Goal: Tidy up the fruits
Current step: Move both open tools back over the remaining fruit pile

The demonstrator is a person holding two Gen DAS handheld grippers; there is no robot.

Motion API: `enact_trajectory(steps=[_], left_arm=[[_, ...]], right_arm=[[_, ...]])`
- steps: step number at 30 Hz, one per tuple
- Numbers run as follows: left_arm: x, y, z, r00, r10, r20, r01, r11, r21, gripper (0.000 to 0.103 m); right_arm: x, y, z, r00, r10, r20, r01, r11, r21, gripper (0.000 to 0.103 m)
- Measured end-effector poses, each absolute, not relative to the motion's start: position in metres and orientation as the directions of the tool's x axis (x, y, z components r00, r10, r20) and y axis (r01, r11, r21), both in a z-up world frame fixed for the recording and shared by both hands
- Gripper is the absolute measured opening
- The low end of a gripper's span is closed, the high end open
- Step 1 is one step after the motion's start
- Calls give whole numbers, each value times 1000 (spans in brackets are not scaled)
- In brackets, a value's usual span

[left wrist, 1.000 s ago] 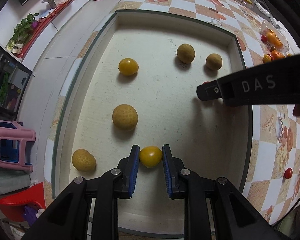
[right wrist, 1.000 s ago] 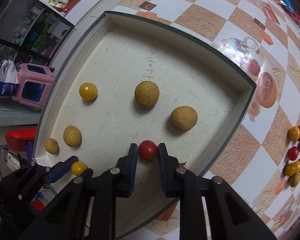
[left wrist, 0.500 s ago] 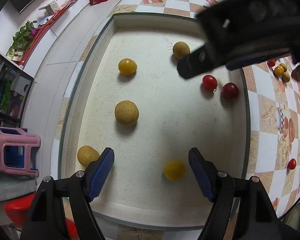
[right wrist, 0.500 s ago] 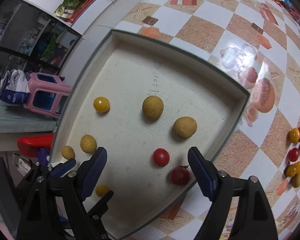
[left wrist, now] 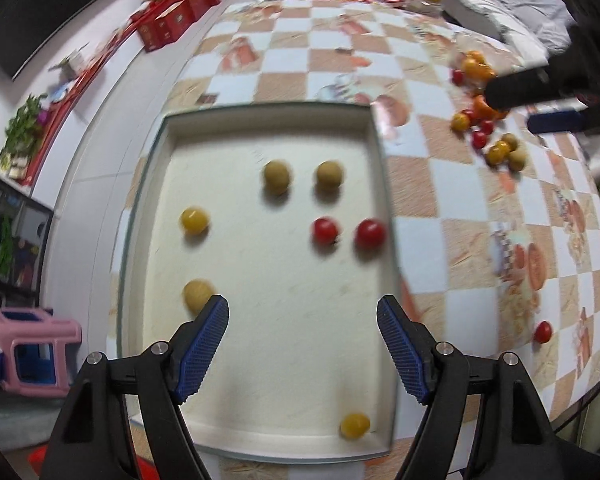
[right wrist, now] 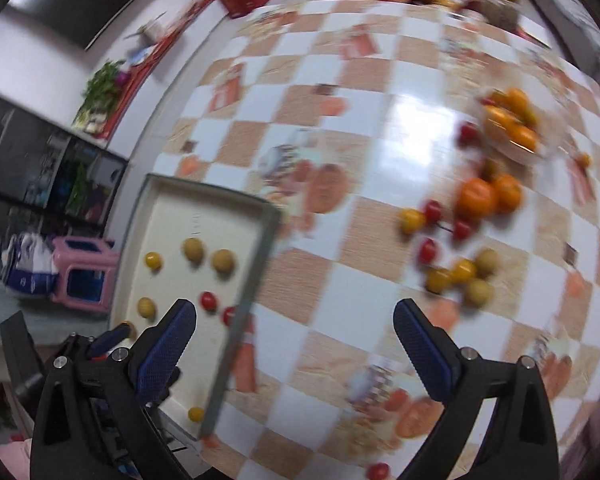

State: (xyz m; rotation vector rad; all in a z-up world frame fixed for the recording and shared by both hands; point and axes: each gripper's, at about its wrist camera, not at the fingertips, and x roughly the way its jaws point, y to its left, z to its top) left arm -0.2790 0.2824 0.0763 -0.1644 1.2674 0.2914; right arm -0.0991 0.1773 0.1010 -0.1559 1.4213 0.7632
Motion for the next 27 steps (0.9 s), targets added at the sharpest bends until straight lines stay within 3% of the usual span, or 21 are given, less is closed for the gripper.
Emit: enact_trajectory(steps=[9, 19, 27], left_arm=[[-244, 242, 91, 289, 72, -955, -209, 978, 10, 78], [-183, 215, 95, 298, 61, -953, -158, 987, 14, 78], [-120, 208, 62, 259, 81, -962, -141, 989, 45, 78]], right_arm=[[-89, 82, 83, -1, 287, -958, -415, 871, 261, 100], [-98, 49, 60, -26, 265, -964, -349, 901, 257, 100], [-91, 46, 47, -13, 243, -970, -355, 906, 232, 100]])
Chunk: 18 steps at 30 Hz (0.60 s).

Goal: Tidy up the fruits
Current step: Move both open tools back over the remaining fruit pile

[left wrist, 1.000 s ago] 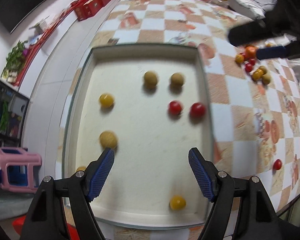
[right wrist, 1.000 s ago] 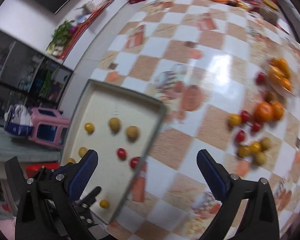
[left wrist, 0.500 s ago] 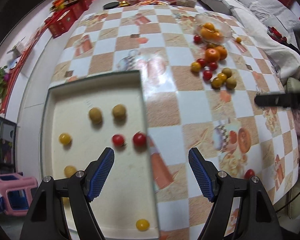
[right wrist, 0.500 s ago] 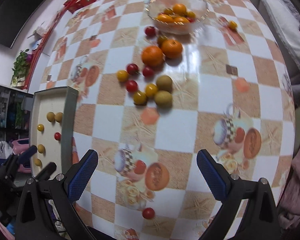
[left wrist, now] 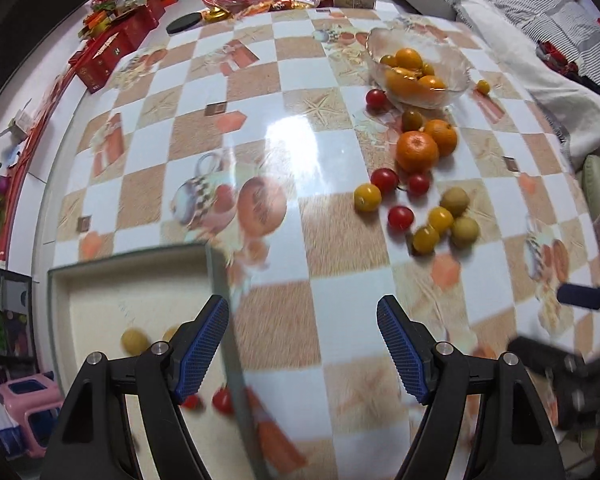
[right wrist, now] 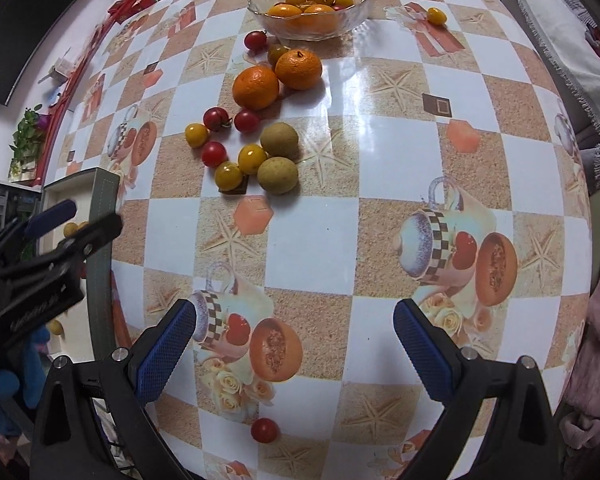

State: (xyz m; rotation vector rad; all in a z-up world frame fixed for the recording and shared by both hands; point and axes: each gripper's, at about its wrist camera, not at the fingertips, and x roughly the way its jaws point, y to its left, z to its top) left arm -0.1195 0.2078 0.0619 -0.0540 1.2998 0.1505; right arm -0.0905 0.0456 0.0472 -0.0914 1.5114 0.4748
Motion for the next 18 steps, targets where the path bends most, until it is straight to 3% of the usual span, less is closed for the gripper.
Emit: enact_trajectory(steps=[5, 9, 11, 18], left_arm=[[-94, 207, 37, 245, 64, -967, -127, 991, 33, 78], [-82, 203, 23, 242, 46, -969, -92, 995, 24, 78], [-77, 200, 18, 239, 45, -970, -83, 996, 26, 78], [-56, 200, 9, 263, 36, -964, -95, 995, 11, 77]], right_arm=[[-86, 53, 38, 7, 240, -971, -379, 899, 219, 97], [-83, 61, 30, 18, 238, -971, -405, 890, 211, 79], [-81, 63, 24, 5, 246, -969, -408, 885, 223, 75], [-75, 73, 15, 28, 260, -965, -428, 876, 223, 71]])
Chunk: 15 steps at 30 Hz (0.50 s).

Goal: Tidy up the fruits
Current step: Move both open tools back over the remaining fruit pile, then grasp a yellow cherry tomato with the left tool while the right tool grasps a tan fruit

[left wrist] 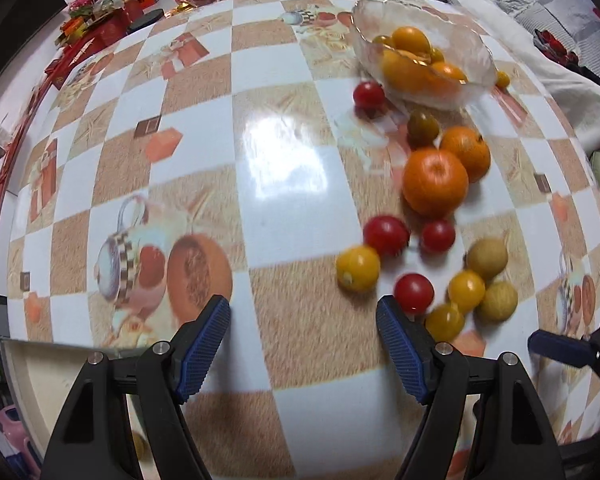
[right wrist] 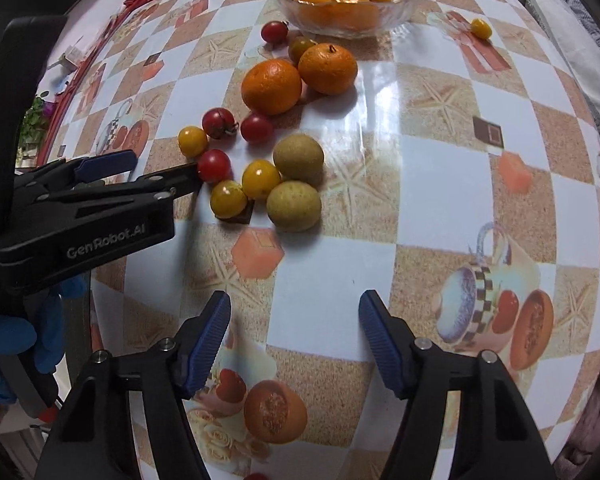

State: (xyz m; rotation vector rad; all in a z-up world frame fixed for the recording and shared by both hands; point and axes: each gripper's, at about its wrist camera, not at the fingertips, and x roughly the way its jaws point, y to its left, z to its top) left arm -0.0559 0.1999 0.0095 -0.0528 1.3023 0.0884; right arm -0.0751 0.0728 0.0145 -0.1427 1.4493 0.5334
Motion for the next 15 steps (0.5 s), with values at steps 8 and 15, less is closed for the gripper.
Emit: enact_trajectory(steps=[8, 15], left_arm=[[-39, 198, 10, 298, 32, -954, -95, 996, 3, 70], [-37, 189, 14, 312, 23, -950, -76, 997, -1, 44]], right_arm=[[-64, 90, 14, 81, 277, -957, -483, 851, 205, 67], [-53, 100, 14, 97, 294, -951, -500, 841, 209, 27]])
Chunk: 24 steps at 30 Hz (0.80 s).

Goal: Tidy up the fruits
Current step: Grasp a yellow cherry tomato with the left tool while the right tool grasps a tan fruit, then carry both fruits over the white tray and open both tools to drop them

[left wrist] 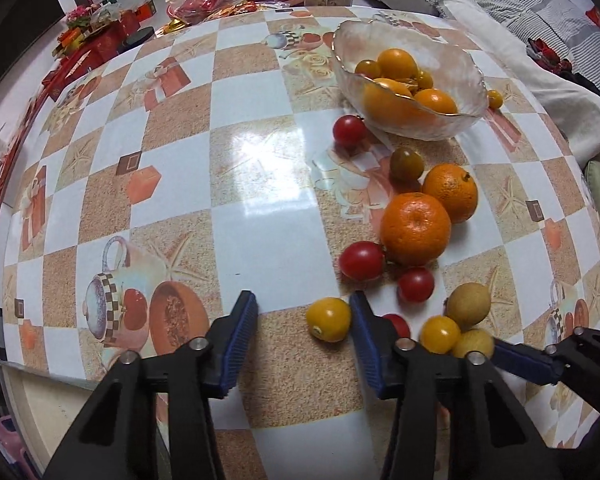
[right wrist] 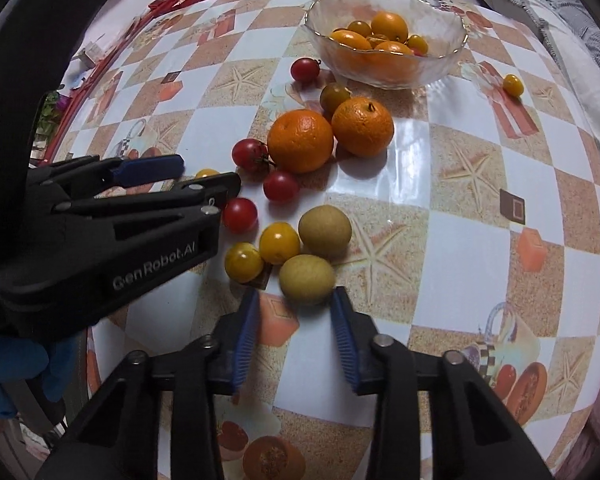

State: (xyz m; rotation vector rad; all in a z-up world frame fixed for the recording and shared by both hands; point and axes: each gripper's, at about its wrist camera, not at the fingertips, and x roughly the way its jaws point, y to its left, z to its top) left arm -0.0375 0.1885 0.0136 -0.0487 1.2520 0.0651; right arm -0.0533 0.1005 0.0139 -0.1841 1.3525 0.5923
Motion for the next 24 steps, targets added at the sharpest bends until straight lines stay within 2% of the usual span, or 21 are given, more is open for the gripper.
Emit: enact_trajectory(steps=[4, 5, 24], left_arm=[[-40, 184, 16, 314, -1, -950, -75, 997, -25, 30], [-42, 185, 17, 312, -21, -950, -76, 996, -47, 24], [-136, 193, 18, 236, -94, -967, -189, 972, -141, 23]], right_arm=[[-51, 94, 14, 73, 320, -945, -465, 849, 251, 28], [-53, 92, 14, 72, 321, -944, -462, 849, 254, 28], [-102, 49, 18, -7, 329, -944, -373, 875, 308, 27]])
